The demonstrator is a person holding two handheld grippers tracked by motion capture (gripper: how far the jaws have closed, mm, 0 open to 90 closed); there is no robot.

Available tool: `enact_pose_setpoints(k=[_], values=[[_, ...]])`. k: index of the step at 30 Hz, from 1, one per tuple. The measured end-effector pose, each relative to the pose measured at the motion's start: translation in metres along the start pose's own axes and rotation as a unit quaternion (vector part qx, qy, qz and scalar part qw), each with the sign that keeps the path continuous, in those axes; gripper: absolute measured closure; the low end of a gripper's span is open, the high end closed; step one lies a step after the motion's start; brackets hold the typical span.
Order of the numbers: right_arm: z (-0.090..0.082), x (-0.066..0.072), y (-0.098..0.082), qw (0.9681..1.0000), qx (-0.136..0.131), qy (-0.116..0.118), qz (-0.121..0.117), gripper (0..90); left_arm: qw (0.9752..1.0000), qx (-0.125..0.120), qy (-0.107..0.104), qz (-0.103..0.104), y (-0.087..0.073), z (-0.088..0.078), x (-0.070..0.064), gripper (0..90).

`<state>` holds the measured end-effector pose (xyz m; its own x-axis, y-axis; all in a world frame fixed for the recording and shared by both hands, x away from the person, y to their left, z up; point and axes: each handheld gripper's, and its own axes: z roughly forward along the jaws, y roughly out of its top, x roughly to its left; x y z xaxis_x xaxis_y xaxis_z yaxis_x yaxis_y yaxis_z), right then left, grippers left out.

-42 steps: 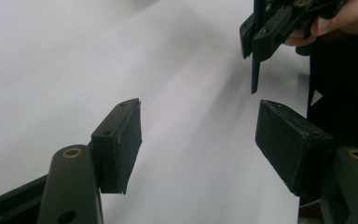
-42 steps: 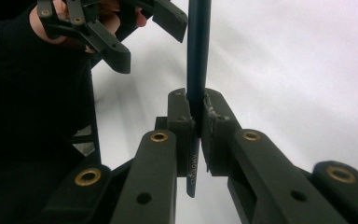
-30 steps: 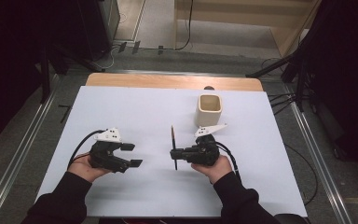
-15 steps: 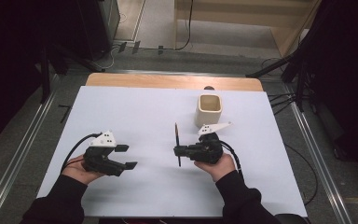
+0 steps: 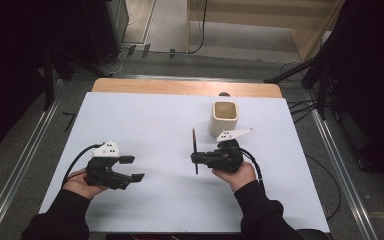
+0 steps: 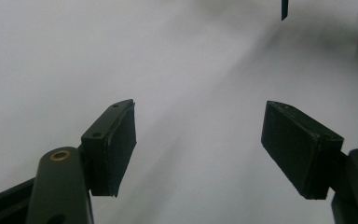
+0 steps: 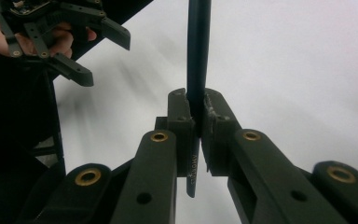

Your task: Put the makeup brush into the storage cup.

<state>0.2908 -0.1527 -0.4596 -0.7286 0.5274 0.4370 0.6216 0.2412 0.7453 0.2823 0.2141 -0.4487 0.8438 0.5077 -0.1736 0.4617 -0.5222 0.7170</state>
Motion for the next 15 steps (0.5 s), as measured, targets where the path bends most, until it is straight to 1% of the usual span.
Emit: enact_pose_setpoints(k=[2,3,4,6,10,11,14,15], values=[[-0.003,-0.001,0.004,1.0000,-0.004,-0.005,-0.002,84.1,1.0000,0.000,0.005,-0.002,0.000,0.000,0.000,26.6],[-0.003,-0.001,0.004,1.0000,-0.004,-0.005,-0.002,84.1,1.0000,0.000,0.004,-0.001,0.000,0.000,0.001,26.6],[-0.005,-0.001,0.006,0.9999,-0.005,-0.012,-0.004,84.1,1.0000,0.001,0.004,-0.002,0.000,0.000,0.001,26.4],[-0.008,-0.002,0.009,0.9998,-0.009,-0.014,-0.005,84.0,1.0000,0.002,-0.006,0.003,-0.001,0.000,0.001,23.0],[-0.011,-0.002,0.014,0.9997,-0.013,-0.018,-0.007,84.1,1.0000,0.005,-0.004,0.005,-0.001,0.001,0.001,23.1],[-0.012,-0.003,0.018,0.9996,-0.013,-0.023,-0.008,84.0,1.0000,0.005,-0.005,0.004,-0.001,0.001,0.001,23.1],[-0.014,-0.003,0.021,0.9995,-0.015,-0.025,-0.011,84.0,1.0000,0.006,-0.004,0.005,-0.001,0.001,0.001,23.1],[-0.015,-0.004,0.023,0.9993,-0.019,-0.030,-0.013,84.0,1.0000,0.006,-0.004,0.005,-0.001,0.002,0.001,23.1]])
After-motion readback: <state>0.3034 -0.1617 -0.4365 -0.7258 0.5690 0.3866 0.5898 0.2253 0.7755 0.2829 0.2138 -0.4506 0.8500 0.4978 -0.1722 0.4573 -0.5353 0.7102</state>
